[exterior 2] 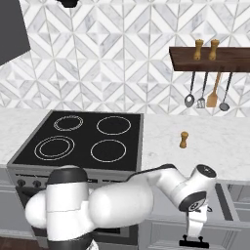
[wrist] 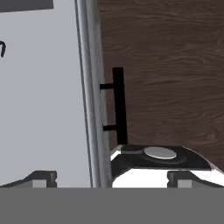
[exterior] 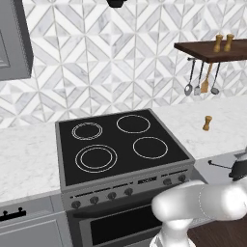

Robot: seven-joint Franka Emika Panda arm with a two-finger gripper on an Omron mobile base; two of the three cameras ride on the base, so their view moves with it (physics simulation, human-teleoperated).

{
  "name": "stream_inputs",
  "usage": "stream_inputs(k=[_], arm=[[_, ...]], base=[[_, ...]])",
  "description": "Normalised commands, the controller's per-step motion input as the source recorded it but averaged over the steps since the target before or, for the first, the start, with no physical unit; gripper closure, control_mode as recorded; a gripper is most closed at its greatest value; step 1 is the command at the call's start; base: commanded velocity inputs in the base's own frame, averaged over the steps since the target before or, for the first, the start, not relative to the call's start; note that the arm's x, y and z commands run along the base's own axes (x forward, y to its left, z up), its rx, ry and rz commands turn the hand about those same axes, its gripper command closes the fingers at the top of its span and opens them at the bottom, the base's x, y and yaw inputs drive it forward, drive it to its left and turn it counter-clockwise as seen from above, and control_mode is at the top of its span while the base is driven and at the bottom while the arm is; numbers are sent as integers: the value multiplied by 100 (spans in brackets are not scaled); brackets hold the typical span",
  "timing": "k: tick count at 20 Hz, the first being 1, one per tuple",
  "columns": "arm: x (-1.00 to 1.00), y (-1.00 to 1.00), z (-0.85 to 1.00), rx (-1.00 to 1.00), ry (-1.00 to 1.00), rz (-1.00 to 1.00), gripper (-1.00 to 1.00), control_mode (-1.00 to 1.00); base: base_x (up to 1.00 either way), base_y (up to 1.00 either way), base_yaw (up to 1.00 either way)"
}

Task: Pick the ladle from the drawer and place it on the counter.

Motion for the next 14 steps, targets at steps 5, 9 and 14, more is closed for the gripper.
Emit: stream_inputs(k=[5,9,14], arm=[[40,-23,-25,0,0,1,-100,-100],[50,-13,-33,0,0,0,-100,-100],[23,-5,-43,0,2,0,-100,-100]], base=[[0,0,0],[0,0,0],[0,0,0]])
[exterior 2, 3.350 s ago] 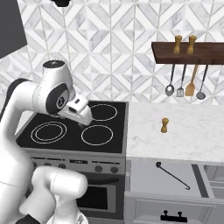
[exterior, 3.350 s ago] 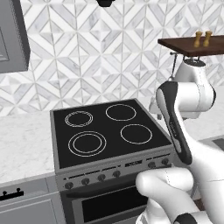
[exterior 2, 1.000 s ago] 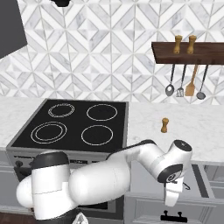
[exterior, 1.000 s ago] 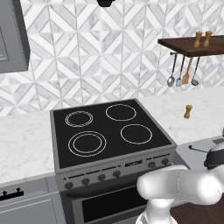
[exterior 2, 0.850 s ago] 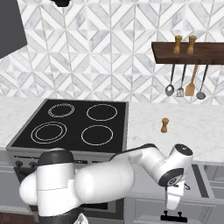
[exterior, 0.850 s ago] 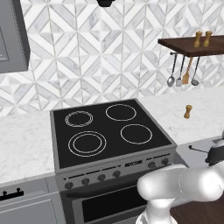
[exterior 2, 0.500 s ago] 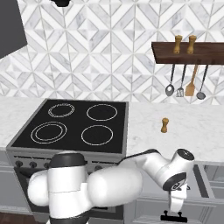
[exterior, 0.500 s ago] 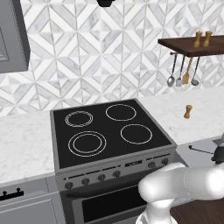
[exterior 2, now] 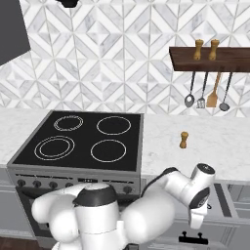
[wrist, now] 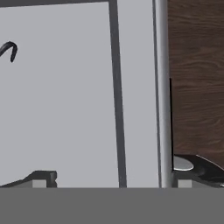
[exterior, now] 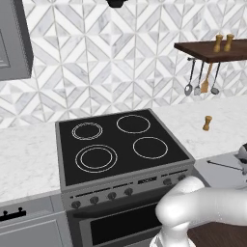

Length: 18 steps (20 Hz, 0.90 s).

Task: Pick the ladle from the drawer and place it on the counter.

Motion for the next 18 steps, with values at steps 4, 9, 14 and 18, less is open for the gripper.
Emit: stream_inputs(k=[4,9,14,18], arm=[[-48,-9,-32,0,13,0,-100,-100],[-100,-22,-17,2,16,0,-100,-100],[-100,-37,-10,9,15,0,-100,-100],[-100,-43,0,16,12,0,-100,-100]], base=[[0,0,0],[0,0,0],[0,0,0],[0,0,0]])
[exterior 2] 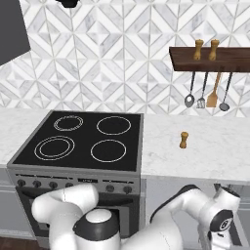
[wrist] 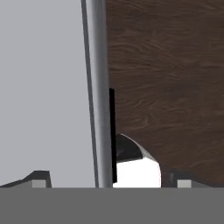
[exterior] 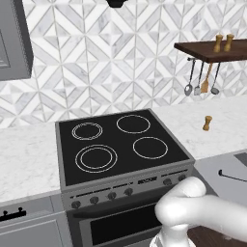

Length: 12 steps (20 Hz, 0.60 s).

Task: Pick the ladle from the drawer and place it on the counter.

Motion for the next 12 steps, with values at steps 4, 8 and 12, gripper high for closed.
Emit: stream_inputs(k=[4,8,12], arm=[[-100,-36,43,33,6,-3,-100,-100],[-8,-4,100,24,0,-27,-100,-100],[92,0,80,12,0,-32,-100,-100]], base=[[0,0,0],[0,0,0],[0,0,0]])
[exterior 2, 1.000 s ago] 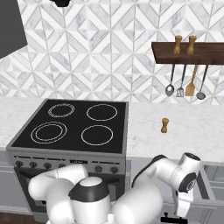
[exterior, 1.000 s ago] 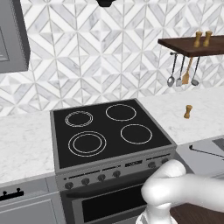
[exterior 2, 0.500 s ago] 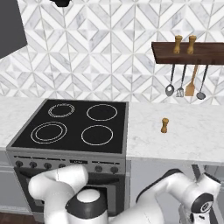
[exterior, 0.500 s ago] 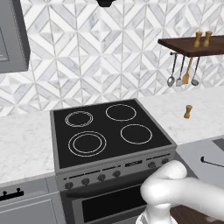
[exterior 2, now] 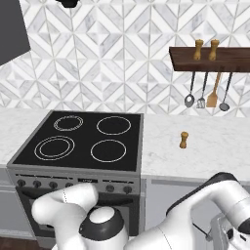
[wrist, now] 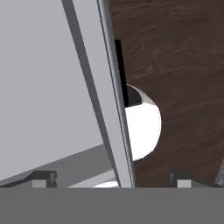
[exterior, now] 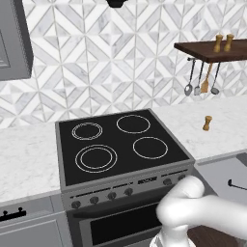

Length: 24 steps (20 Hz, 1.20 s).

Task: Pick the ladle from the drawer and place it on the counter.

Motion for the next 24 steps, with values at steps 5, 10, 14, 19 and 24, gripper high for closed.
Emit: stream_inputs(k=[5,10,14,19,24], arm=[[100,0,0,7,1,-34,-100,-100],[89,14,-56,1,0,-27,-100,-100],[61,38,-52,-16,0,-11,-100,-100],[-5,2,-88,-34,0,7,-100,-100],[-22,0,-60,-23,3,1,-100,-100]], base=[[0,0,0],[0,0,0],[0,0,0],[0,0,0],[0,0,0]])
